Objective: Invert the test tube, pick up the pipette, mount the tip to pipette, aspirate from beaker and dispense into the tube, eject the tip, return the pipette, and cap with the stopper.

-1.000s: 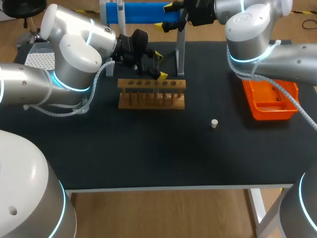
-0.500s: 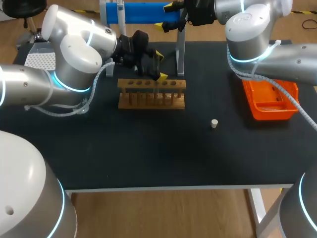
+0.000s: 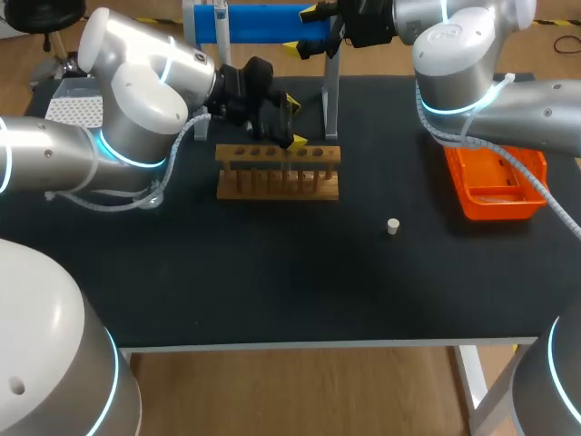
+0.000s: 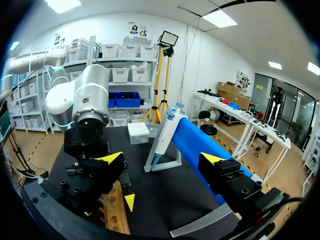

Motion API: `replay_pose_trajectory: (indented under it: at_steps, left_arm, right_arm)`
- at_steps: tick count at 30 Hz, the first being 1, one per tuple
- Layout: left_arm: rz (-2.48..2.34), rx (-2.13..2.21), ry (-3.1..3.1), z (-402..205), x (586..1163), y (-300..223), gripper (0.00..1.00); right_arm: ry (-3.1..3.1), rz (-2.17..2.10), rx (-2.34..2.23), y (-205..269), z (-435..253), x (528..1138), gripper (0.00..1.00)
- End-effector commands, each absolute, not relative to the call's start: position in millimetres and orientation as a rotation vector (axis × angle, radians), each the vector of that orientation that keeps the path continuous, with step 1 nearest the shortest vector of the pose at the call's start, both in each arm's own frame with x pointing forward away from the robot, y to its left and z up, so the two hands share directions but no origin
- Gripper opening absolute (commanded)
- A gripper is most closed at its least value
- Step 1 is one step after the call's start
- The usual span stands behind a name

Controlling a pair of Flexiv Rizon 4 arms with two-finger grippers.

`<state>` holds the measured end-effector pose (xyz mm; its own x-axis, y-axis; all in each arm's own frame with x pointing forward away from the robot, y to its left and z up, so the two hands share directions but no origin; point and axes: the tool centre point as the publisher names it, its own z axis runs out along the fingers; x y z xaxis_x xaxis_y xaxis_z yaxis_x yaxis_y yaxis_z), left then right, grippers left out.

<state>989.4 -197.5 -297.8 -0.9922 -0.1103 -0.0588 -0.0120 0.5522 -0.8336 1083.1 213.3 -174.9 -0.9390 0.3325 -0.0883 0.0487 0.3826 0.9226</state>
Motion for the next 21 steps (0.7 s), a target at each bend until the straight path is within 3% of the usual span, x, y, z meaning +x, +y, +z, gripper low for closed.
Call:
replay_pose_trajectory:
  at_steps: [1, 21]
  left_arm:
    - [-1.432, -0.104, 2.68, -297.6, 990.6, -198.2, 1.0]
    - [-1.432, -0.104, 2.68, -297.6, 990.6, -198.2, 1.0]
  right_arm:
    - [2.389, 1.576, 0.336, 212.8, -174.3, 1083.6, 1.0]
    - [2.393, 1.577, 0.338, 205.8, -179.3, 1079.4, 1.0]
